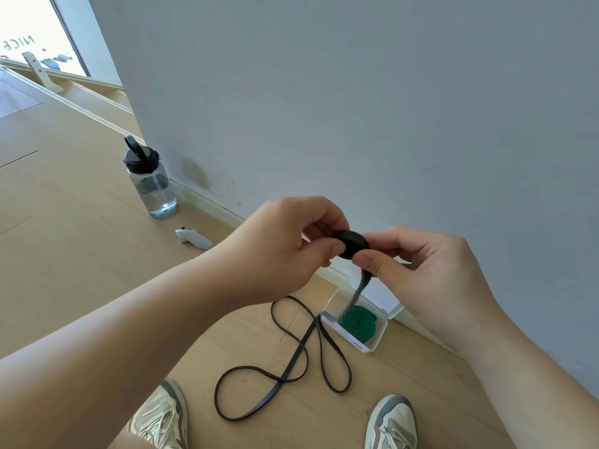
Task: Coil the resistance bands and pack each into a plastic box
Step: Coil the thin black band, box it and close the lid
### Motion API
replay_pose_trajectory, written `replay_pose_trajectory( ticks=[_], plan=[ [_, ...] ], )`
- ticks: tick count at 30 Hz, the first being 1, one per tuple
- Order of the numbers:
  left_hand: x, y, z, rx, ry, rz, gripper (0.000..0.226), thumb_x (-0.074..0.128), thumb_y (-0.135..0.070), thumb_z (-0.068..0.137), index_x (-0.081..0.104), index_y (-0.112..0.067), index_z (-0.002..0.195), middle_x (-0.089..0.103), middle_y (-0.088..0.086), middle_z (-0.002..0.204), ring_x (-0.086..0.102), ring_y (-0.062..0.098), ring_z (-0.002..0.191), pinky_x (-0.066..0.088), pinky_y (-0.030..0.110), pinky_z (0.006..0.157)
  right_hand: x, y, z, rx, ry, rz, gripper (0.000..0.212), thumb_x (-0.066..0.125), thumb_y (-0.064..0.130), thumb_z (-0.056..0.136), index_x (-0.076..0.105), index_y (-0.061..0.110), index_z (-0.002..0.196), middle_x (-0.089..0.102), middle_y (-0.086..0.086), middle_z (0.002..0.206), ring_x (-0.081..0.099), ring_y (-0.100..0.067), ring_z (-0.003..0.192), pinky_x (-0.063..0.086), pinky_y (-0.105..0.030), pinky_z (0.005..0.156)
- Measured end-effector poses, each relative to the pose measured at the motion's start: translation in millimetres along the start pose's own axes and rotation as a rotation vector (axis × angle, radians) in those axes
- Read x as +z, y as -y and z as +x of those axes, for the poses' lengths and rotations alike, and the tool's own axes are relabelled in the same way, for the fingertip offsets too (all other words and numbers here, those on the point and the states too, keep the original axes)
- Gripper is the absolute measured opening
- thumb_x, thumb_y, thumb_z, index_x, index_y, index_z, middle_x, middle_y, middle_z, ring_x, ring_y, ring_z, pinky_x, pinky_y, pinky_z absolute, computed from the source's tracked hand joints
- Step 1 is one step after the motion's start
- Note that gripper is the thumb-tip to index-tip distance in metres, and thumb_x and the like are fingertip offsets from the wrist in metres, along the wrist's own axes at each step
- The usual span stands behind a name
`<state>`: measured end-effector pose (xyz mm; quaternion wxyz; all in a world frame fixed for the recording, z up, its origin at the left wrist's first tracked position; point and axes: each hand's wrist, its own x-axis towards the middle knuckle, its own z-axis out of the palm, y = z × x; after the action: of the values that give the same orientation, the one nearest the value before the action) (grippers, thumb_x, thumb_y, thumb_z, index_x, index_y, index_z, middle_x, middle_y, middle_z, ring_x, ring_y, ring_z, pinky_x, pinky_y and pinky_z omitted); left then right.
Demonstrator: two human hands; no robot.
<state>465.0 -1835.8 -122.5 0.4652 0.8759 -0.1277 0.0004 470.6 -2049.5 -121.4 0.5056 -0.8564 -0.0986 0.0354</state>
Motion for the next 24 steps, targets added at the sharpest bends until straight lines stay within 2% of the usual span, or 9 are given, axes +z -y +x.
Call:
replay_pose_trajectory(
  ticks=[3, 6, 8, 12, 14, 16, 20, 22, 24],
  plan=[
    [-3, -4, -1, -0.109, -0.004, -0.240, 0.012, 0.069, -0.011, 0.098, 0.071, -0.020, 0.105, 0.079, -0.004, 0.091, 0.077, 0.006, 0.082, 0.060, 0.018, 0.080, 1, 2, 0, 0.006, -0.033, 0.053, 0.015, 0.082, 0.023, 0.082, 0.083, 0.034, 0.092, 0.081, 0.010, 0.085, 0.078, -0.017, 0.087, 0.061, -0.048, 0.089],
    [1, -5, -2, -0.178, 0.006, -0.490, 0.010, 0.068, -0.004, 0.098, 0.070, -0.012, 0.104, 0.080, 0.006, 0.095, 0.079, 0.019, 0.088, 0.064, 0.031, 0.085, 6, 2, -2, -0.007, -0.042, 0.120, 0.017, 0.078, 0.016, 0.088, 0.083, 0.032, 0.094, 0.081, 0.007, 0.085, 0.078, -0.016, 0.087, 0.062, -0.044, 0.088],
    [4, -3, -2, -0.198, -0.006, -0.523, 0.010, 0.070, -0.004, 0.097, 0.070, -0.011, 0.103, 0.080, 0.006, 0.095, 0.079, 0.020, 0.089, 0.064, 0.033, 0.086, 8, 2, -3, -0.018, -0.049, 0.114, 0.018, 0.075, 0.015, 0.091, 0.081, 0.031, 0.095, 0.081, 0.007, 0.084, 0.078, -0.014, 0.086, 0.062, -0.039, 0.086],
    [5, 2, -4, -0.040, -0.077, -0.038, 0.022, 0.078, -0.021, 0.091, 0.074, -0.030, 0.111, 0.074, -0.015, 0.094, 0.071, 0.003, 0.084, 0.058, 0.018, 0.077, 15, 1, -3, -0.095, -0.077, -0.113, 0.022, 0.073, 0.009, 0.093, 0.078, 0.031, 0.091, 0.077, 0.008, 0.077, 0.073, -0.009, 0.076, 0.058, -0.019, 0.068],
    [6, 2, -3, 0.104, -0.078, 0.064, 0.028, 0.079, -0.019, 0.090, 0.076, -0.029, 0.116, 0.071, -0.014, 0.095, 0.069, 0.009, 0.081, 0.056, 0.021, 0.074, 19, 0, -2, -0.208, -0.079, -0.272, 0.022, 0.071, 0.000, 0.091, 0.078, 0.021, 0.090, 0.073, 0.005, 0.077, 0.068, -0.013, 0.076, 0.055, -0.024, 0.062],
    [7, 1, -3, 0.170, -0.064, 0.114, 0.021, 0.077, -0.013, 0.092, 0.079, -0.025, 0.109, 0.071, -0.012, 0.090, 0.067, 0.012, 0.079, 0.054, 0.024, 0.073, 23, -2, 0, -0.279, -0.085, -0.333, 0.025, 0.068, -0.003, 0.089, 0.078, 0.020, 0.092, 0.071, 0.003, 0.080, 0.067, -0.016, 0.076, 0.055, -0.032, 0.064],
    [3, -2, -2, -0.051, -0.078, -0.024, 0.015, 0.074, -0.014, 0.093, 0.074, -0.027, 0.102, 0.074, -0.015, 0.084, 0.070, -0.002, 0.082, 0.052, 0.009, 0.071, 18, 1, 0, -0.099, -0.100, -0.065, 0.028, 0.076, 0.008, 0.090, 0.080, 0.035, 0.095, 0.078, 0.015, 0.085, 0.075, -0.005, 0.084, 0.057, -0.015, 0.075],
    [0, -3, -1, -0.132, -0.108, -0.192, 0.013, 0.073, -0.013, 0.094, 0.072, -0.024, 0.100, 0.077, -0.010, 0.085, 0.074, 0.000, 0.079, 0.056, 0.011, 0.073, 14, 0, 1, 0.029, -0.068, 0.059, 0.024, 0.077, 0.011, 0.090, 0.081, 0.034, 0.093, 0.080, 0.014, 0.085, 0.078, -0.007, 0.080, 0.061, -0.026, 0.082],
    [-3, -5, -1, -0.154, -0.108, -0.332, 0.013, 0.073, -0.009, 0.094, 0.071, -0.020, 0.100, 0.080, -0.004, 0.088, 0.077, 0.008, 0.080, 0.062, 0.022, 0.081, 13, -1, 2, 0.113, -0.027, 0.175, 0.015, 0.078, 0.014, 0.089, 0.082, 0.027, 0.094, 0.082, 0.005, 0.086, 0.080, -0.015, 0.081, 0.062, -0.040, 0.087]
  ],
)
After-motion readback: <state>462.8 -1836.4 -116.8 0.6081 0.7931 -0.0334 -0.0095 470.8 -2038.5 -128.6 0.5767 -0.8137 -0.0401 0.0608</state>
